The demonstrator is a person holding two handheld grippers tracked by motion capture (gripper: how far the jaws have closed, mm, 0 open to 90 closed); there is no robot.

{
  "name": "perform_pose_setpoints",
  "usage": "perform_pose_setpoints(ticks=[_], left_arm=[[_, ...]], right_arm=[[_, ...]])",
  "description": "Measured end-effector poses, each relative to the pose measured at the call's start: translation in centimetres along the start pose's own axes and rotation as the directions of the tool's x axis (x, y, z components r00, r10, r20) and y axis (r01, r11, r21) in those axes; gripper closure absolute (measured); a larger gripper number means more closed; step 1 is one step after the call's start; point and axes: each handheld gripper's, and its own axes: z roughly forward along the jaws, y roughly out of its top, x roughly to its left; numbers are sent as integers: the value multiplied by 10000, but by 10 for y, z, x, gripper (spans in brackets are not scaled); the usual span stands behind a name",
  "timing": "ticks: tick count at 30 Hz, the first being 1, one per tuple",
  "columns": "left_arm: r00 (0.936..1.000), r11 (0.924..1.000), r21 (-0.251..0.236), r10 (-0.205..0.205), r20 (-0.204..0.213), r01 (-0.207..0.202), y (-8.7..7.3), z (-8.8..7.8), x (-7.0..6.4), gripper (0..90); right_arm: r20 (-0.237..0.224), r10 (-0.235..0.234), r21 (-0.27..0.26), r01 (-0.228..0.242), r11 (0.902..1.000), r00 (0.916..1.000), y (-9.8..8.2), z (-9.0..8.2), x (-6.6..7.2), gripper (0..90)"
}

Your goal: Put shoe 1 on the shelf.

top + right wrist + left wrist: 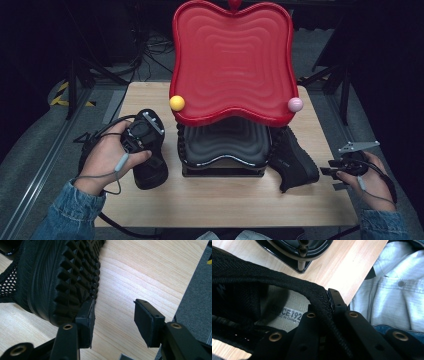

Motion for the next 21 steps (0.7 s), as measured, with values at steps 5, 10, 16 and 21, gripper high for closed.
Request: perform_pose_setpoints(ticks=[5,10,16,21], left_arm=[[9999,9999,-44,110,-26,-110,1,-15,-7,869],[9979,9981,60,611,-236,-610,5,-32,-17,865],[9921,9954,-40,946,-819,-952,11,-53,-28,863],[9877,9942,11,1073,-1136,-1079,16,-68,-35,861]], right_arm=[[-23,-7,46,8,10000,10000,0,-1,0,519],[-41,33,9,-33,10000,10000,0,-2,1,520],[-39,-17,-29,17,10000,10000,1,-2,1,520],[-52,-29,-22,29,10000,10000,0,-3,0,521]])
